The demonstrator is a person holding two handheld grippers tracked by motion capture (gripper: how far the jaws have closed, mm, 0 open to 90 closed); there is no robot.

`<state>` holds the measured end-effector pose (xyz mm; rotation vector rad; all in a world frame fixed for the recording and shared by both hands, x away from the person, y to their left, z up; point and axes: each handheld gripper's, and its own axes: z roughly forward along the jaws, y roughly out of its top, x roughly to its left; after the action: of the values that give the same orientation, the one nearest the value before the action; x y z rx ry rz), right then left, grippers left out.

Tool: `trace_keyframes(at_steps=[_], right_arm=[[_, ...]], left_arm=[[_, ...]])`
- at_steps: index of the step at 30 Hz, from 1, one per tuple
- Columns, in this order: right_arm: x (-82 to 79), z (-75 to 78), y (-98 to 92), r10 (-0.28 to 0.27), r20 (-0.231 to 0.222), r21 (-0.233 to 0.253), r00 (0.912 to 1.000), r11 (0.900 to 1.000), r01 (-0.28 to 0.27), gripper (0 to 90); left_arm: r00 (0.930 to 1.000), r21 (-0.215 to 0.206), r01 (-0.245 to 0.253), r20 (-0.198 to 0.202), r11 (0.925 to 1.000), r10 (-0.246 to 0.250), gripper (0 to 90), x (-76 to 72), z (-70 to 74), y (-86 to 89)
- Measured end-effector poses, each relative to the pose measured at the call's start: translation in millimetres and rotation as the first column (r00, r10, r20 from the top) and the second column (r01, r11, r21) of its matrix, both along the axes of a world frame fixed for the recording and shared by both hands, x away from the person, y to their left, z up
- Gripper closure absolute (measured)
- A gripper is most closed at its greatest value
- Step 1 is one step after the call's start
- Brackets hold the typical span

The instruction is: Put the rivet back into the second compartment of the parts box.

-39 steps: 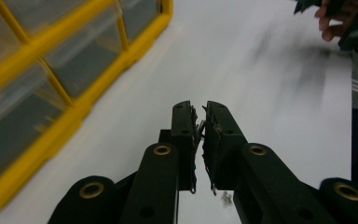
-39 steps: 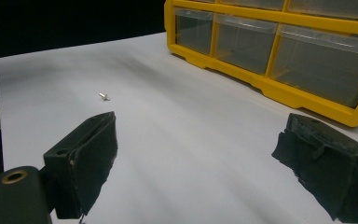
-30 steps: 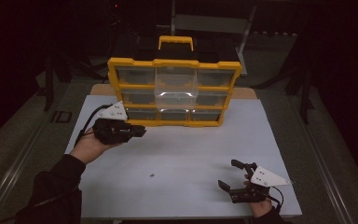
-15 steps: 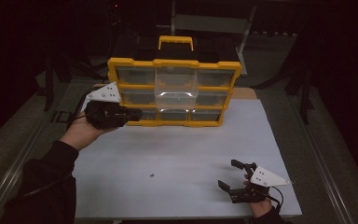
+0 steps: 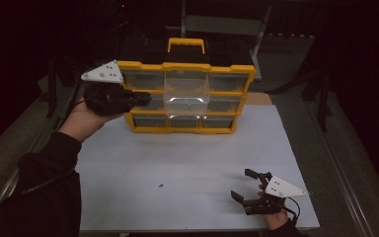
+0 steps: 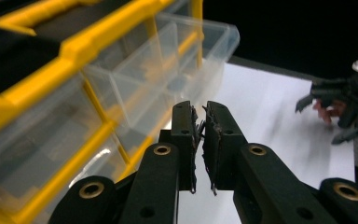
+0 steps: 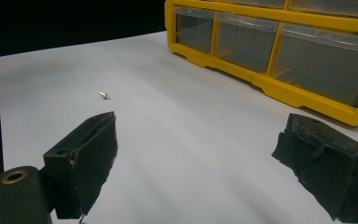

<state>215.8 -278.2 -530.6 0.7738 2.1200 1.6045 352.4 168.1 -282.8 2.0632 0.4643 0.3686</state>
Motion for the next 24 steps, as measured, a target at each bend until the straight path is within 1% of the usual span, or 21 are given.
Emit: trace_keyframes(at_steps=[1,2,3,8,10,13,15,18,21,22,24], right_arm=[[0.0,0.0,-0.1,0.002,0.000,0.002,1.0000,1.000,-0.002,10.5],[0.0,0.0,-0.1,0.002,0.000,0.002,1.0000,1.000,-0.002,10.5],[0.0,-0.1,-0.1,0.001,0.001,0.001,1.0000,1.000,-0.001,10.5],[-0.1,0.0,-1.7,0.001,0.006,0.011,1.0000,1.000,-0.001,10.5],[-0.5,0.0,-2.3,0.003,0.009,0.016,1.0000,1.000,-0.003,10.5],[-0.7,0.3,-2.9,0.004,0.012,0.023,0.9999,1.000,-0.005,10.5],[-0.7,0.3,-2.9,0.005,0.011,0.024,0.9999,1.000,-0.005,10.5],[-0.8,0.4,-2.9,0.004,0.013,0.024,0.9999,1.000,-0.005,10.5],[-0.9,0.2,-2.9,0.006,0.008,0.024,1.0000,1.000,-0.006,10.5],[-0.9,0.2,-2.7,0.006,0.010,0.023,0.9999,1.000,-0.006,10.5],[-0.9,0.3,-2.6,0.007,0.014,0.022,0.9999,1.000,-0.007,10.5]], left_arm=[[1.0000,-0.007,0.004,0.001,1.0000,-0.004,81.1,1.3,3.0,-1.4],[1.0000,-0.007,0.004,0.001,1.0000,-0.004,81.1,1.3,3.0,-1.4],[0.9999,-0.018,0.010,0.010,0.9998,-0.010,81.1,3.8,8.6,-5.7],[0.9994,-0.046,0.028,0.024,0.9985,-0.027,81.1,9.7,19.3,-14.9],[0.9988,-0.071,0.041,0.029,0.9966,-0.039,81.1,11.8,24.2,-18.3],[0.9979,-0.081,0.058,0.034,0.9950,-0.055,81.1,14.7,31.5,-25.2],[0.9970,-0.077,0.069,0.041,0.9947,-0.066,81.1,16.5,35.5,-30.3],[0.9955,-0.091,0.085,0.049,0.9921,-0.081,81.1,19.1,39.7,-37.0],[0.9968,-0.100,0.073,0.040,0.9923,-0.070,81.0,23.1,39.8,-44.9],[0.9979,-0.098,0.057,0.035,0.9935,-0.054,81.0,24.6,39.1,-47.9],[0.9989,-0.098,0.043,0.022,0.9943,-0.041,81.0,27.1,36.4,-54.0]])
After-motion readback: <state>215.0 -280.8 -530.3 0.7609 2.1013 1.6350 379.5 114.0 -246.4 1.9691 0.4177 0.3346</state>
